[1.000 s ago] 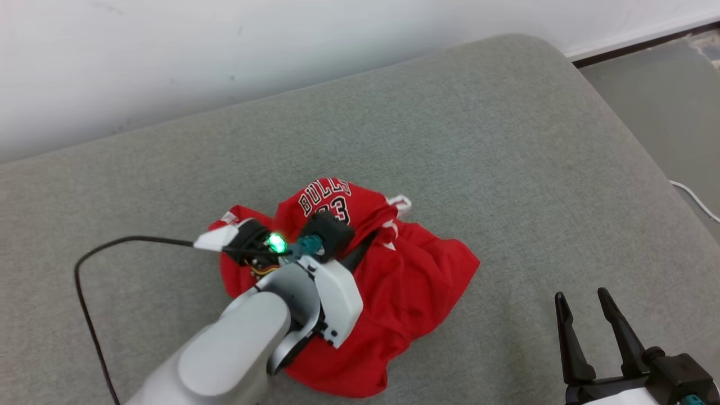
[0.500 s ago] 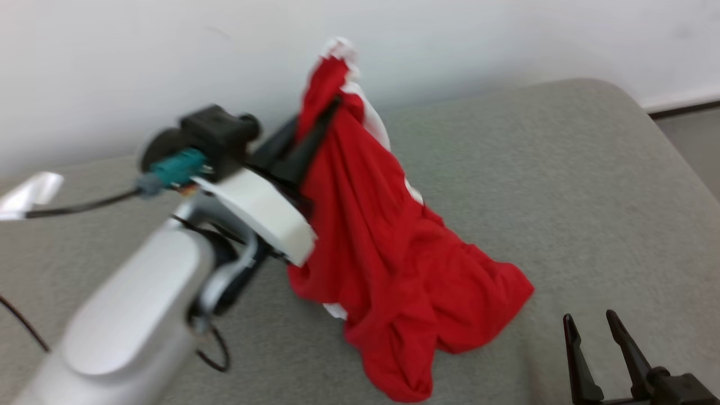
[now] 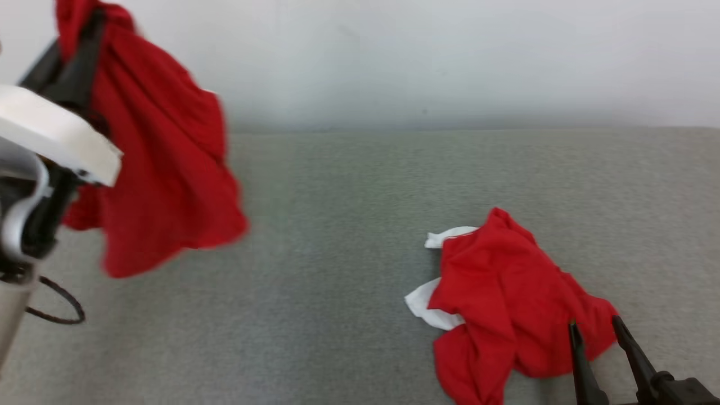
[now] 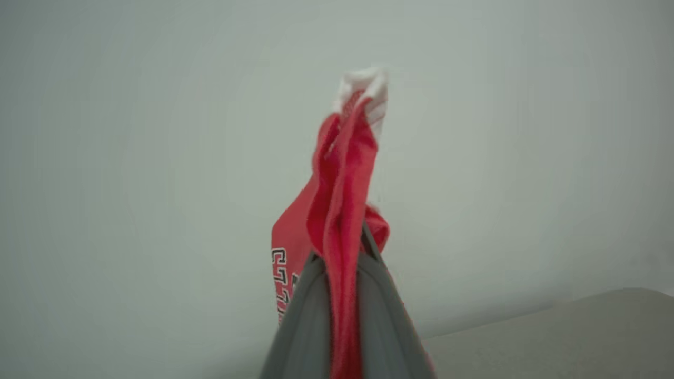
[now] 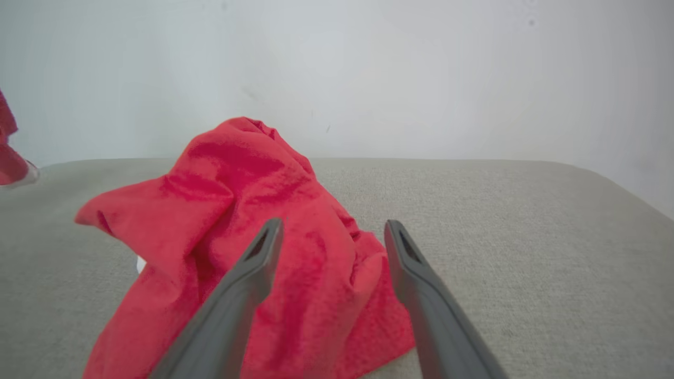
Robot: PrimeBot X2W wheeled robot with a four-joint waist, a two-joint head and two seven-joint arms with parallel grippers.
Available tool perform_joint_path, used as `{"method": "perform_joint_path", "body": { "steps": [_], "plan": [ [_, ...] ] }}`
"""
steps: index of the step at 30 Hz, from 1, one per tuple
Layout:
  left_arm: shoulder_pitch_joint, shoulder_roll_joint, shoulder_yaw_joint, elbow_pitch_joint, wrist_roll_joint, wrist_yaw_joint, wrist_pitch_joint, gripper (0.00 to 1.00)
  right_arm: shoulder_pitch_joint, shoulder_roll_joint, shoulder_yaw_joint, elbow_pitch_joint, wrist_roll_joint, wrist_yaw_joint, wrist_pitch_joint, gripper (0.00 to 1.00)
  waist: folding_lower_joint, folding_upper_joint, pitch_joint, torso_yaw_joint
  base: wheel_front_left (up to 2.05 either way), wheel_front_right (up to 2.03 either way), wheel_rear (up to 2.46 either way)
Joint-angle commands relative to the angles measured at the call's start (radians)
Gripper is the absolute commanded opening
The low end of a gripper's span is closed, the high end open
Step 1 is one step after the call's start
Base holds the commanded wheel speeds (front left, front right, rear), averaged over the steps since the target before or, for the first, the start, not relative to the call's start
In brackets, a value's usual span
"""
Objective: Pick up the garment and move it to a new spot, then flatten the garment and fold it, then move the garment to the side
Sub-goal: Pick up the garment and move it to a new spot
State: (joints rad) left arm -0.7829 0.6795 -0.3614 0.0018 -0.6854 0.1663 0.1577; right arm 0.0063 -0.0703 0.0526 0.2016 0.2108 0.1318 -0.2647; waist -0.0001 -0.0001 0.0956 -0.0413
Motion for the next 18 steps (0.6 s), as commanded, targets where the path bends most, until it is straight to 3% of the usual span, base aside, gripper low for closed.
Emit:
{"method": "perform_joint_path", "body": {
  "steps": [1, 8, 18],
  "plan": [
    [-0.018, 0.004, 0.007, 0.022, -0.006, -0.005, -0.001, 0.00, -0.008, -0.009, 0.001, -0.001, -0.010, -0.002, 0.000, 1.00, 0.0001, 0.0001, 0.024, 0.038, 0.00, 0.00, 0.00],
    [-0.055, 0.053, 0.029, 0.254, 0.018, -0.030, -0.041, 0.00, -0.050, -0.017, 0.017, -0.003, -0.013, -0.002, 0.000, 1.00, 0.0001, 0.0001, 0.080, 0.061, 0.00, 0.00, 0.00],
    [-0.009, 0.075, 0.062, 0.651, 0.010, -0.013, -0.128, 0.00, -0.086, -0.030, 0.017, -0.006, -0.018, -0.002, 0.000, 1.00, 0.0001, 0.0001, 0.162, 0.001, 0.00, 0.00, 0.00]
  ]
}}
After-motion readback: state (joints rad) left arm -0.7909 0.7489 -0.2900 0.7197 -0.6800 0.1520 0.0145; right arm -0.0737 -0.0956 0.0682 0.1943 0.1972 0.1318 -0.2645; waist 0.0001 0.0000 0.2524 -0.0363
